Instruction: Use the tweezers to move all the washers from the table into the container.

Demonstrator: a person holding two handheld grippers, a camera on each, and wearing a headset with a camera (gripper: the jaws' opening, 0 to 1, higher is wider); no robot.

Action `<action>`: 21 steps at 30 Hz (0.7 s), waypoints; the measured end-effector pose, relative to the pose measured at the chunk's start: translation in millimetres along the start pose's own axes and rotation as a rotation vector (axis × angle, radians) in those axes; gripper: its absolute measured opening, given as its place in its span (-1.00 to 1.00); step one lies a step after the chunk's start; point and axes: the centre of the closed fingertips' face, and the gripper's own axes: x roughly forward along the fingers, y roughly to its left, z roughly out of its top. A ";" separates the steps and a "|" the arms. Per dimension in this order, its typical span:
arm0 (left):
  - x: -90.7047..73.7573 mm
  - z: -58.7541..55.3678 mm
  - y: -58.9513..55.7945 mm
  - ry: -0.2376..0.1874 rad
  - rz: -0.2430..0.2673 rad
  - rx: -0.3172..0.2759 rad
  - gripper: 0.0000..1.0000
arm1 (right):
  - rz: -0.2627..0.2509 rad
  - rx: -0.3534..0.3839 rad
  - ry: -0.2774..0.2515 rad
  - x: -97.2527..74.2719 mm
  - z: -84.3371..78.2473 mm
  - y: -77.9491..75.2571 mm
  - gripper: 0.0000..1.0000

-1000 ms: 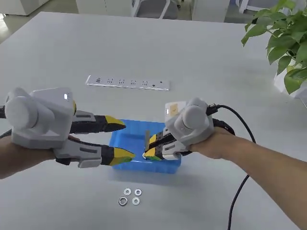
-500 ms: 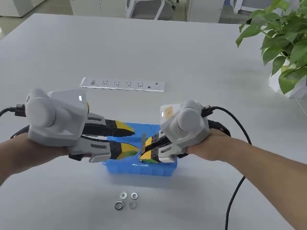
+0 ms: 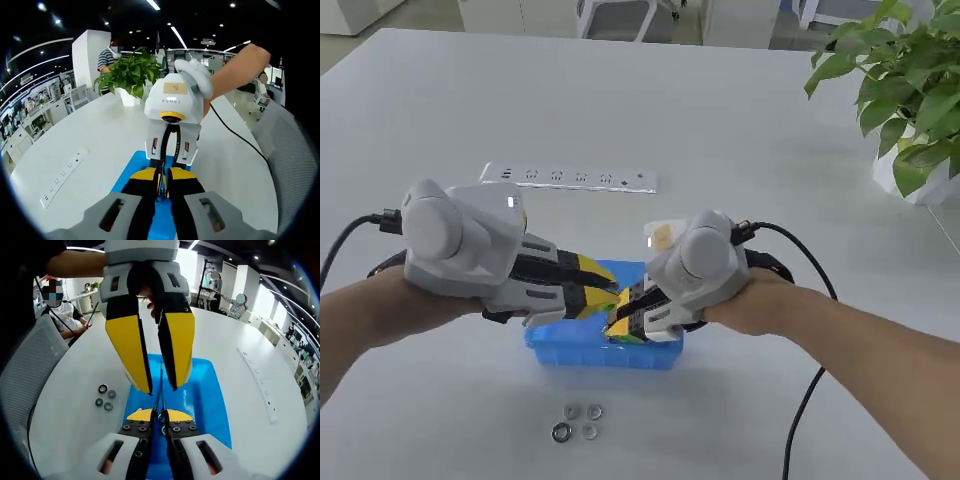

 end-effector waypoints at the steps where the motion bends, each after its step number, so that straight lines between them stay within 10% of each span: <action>1: 0.3 0.1 0.2 0.000 -0.001 0.000 -0.79 | 0.001 -0.001 0.000 0.0 0.0 0.2 -0.82; 21: 0.0 -2.3 -0.4 0.013 -0.018 0.012 -0.88 | -0.016 -0.047 0.024 -0.4 -0.2 -0.8 -0.76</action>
